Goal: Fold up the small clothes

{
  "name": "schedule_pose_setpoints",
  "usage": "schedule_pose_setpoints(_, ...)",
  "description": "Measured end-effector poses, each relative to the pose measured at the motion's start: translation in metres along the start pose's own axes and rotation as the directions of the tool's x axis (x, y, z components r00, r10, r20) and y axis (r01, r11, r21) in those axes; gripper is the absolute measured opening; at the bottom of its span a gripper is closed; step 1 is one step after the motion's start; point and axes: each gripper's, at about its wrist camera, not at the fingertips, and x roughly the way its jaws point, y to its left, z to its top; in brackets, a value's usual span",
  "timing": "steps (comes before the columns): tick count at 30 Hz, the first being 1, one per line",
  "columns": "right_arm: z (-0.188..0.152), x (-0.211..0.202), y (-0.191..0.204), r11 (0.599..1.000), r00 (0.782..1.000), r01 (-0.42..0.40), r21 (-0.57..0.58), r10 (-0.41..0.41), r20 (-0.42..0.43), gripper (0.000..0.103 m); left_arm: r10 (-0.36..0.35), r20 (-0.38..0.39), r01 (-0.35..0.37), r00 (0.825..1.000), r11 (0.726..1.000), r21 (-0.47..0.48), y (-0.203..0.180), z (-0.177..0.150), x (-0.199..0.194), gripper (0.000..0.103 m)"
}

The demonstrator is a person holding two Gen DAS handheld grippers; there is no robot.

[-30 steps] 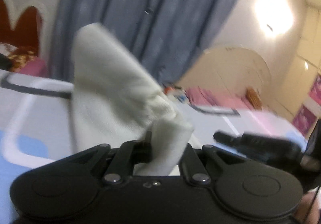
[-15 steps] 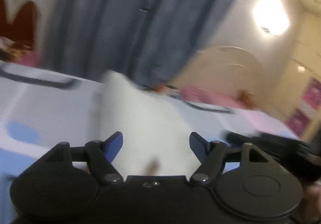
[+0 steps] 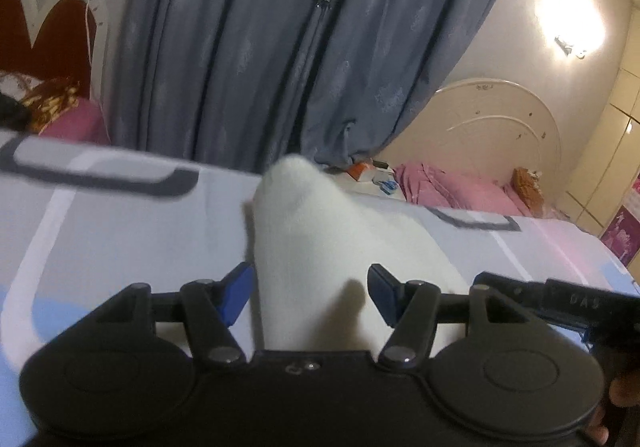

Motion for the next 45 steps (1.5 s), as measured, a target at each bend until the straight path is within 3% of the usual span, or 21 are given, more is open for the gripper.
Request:
schedule_pose_setpoints(4, 0.008, 0.022, 0.013, 0.993, 1.0, 0.015, -0.114, -0.013, 0.024, 0.035, 0.101, 0.002, -0.101, 0.995, 0.994, 0.029, 0.006, 0.008, 0.033, 0.065)
schedule_pose_setpoints(5, 0.004, 0.031, 0.016, 0.984, 0.999, 0.045, -0.174, -0.045, 0.007, 0.035, 0.137, -0.084, -0.135, 0.987, 0.99, 0.036, 0.01, 0.005, 0.054, 0.071)
schedule_pose_setpoints(7, -0.009, 0.055, 0.014, 0.961, 0.987, 0.121, -0.247, -0.143, -0.07, 0.035, 0.099, -0.124, -0.105, 0.987, 0.993, -0.044, 0.022, 0.0, 0.071, 0.082)
schedule_pose_setpoints(9, -0.011, 0.051, 0.007, 0.969, 0.989, 0.113, -0.22, -0.13, -0.063, 0.036, 0.095, -0.116, -0.1, 0.989, 0.994, -0.04, 0.021, 0.005, 0.066, 0.078)
schedule_pose_setpoints(11, -0.009, 0.045, 0.007, 0.967, 0.99, 0.111, -0.227, -0.128, -0.061, 0.036, 0.094, -0.043, -0.094, 0.995, 0.995, -0.019, 0.015, 0.007, 0.051, 0.062)
schedule_pose_setpoints(15, -0.002, 0.029, 0.021, 0.962, 0.995, 0.098, -0.255, -0.086, 0.057, 0.036, 0.013, 0.037, -0.014, 0.999, 0.999, 0.029, 0.001, 0.013, 0.045, 0.061)
schedule_pose_setpoints(17, 0.001, 0.038, 0.03, 0.952, 0.994, 0.099, -0.289, -0.083, 0.068, 0.03, -0.029, 0.014, 0.028, 0.999, 0.998, 0.059, -0.007, 0.014, 0.055, 0.054)
schedule_pose_setpoints(18, 0.002, 0.047, 0.032, 0.949, 0.995, 0.098, -0.3, -0.092, 0.036, 0.022, -0.051, -0.023, 0.052, 0.998, 0.997, 0.057, -0.007, 0.012, 0.064, 0.054)
schedule_pose_setpoints(20, -0.004, 0.071, 0.027, 0.941, 0.985, 0.135, -0.312, -0.162, -0.06, 0.017, -0.032, -0.128, 0.043, 0.991, 0.996, 0.082, -0.008, 0.003, 0.087, 0.059)
schedule_pose_setpoints(21, -0.008, 0.075, 0.021, 0.943, 0.985, 0.135, -0.304, -0.162, -0.066, 0.017, -0.027, -0.121, 0.039, 0.992, 0.995, 0.096, -0.008, 0.003, 0.087, 0.059)
schedule_pose_setpoints(23, -0.009, 0.071, 0.019, 0.946, 0.987, 0.123, -0.299, -0.149, -0.065, 0.017, -0.01, -0.121, 0.021, 0.993, 0.996, 0.083, -0.009, 0.011, 0.075, 0.053)
schedule_pose_setpoints(25, -0.006, 0.053, 0.022, 0.95, 0.989, 0.119, -0.29, -0.139, -0.047, 0.017, -0.023, -0.042, 0.028, 0.999, 0.992, 0.124, -0.012, 0.008, 0.041, 0.054)
schedule_pose_setpoints(28, -0.017, 0.013, 0.027, 0.954, 0.997, 0.08, -0.289, -0.08, 0.013, 0.017, -0.05, -0.022, 0.052, 0.999, 0.991, 0.123, -0.01, -0.012, 0.007, 0.054)
schedule_pose_setpoints(31, -0.044, -0.012, 0.026, 0.958, 0.999, 0.045, -0.282, -0.047, 0.001, 0.017, -0.029, -0.093, 0.04, 0.995, 0.993, 0.113, -0.011, -0.044, -0.003, 0.059)
schedule_pose_setpoints(32, -0.054, -0.01, 0.025, 0.954, 0.998, 0.048, -0.297, -0.061, -0.035, 0.017, 0.001, -0.148, 0.019, 0.989, 0.991, 0.13, -0.011, -0.056, 0.006, 0.065)
schedule_pose_setpoints(34, -0.072, 0.002, 0.025, 0.935, 0.986, 0.104, -0.339, -0.142, -0.088, 0.017, 0.006, -0.128, 0.009, 0.992, 0.993, 0.117, -0.01, -0.065, 0.008, 0.066)
schedule_pose_setpoints(36, -0.072, -0.005, 0.029, 0.932, 0.984, 0.119, -0.342, -0.156, -0.083, 0.017, 0.017, -0.135, 0.001, 0.991, 0.991, 0.133, -0.018, -0.06, -0.003, 0.058)
schedule_pose_setpoints(40, -0.068, -0.039, 0.036, 0.943, 0.991, 0.109, -0.315, -0.128, -0.04, 0.017, 0.017, -0.112, 0.0, 0.994, 0.988, 0.155, -0.024, -0.071, -0.033, 0.06)
schedule_pose_setpoints(42, -0.08, -0.047, 0.037, 0.938, 0.987, 0.105, -0.33, -0.138, -0.079, 0.017, 0.026, -0.174, 0.001, 0.984, 0.989, 0.151, -0.022, -0.087, -0.034, 0.061)
schedule_pose_setpoints(44, -0.097, -0.041, 0.035, 0.923, 0.969, 0.121, -0.364, -0.19, -0.16, 0.017, 0.033, -0.159, -0.005, 0.987, 0.985, 0.174, -0.019, -0.102, -0.045, 0.062)
schedule_pose_setpoints(45, -0.104, -0.046, 0.034, 0.919, 0.974, 0.125, -0.373, -0.186, -0.132, 0.018, 0.035, -0.167, -0.006, 0.985, 0.985, 0.173, -0.019, -0.103, -0.05, 0.062)
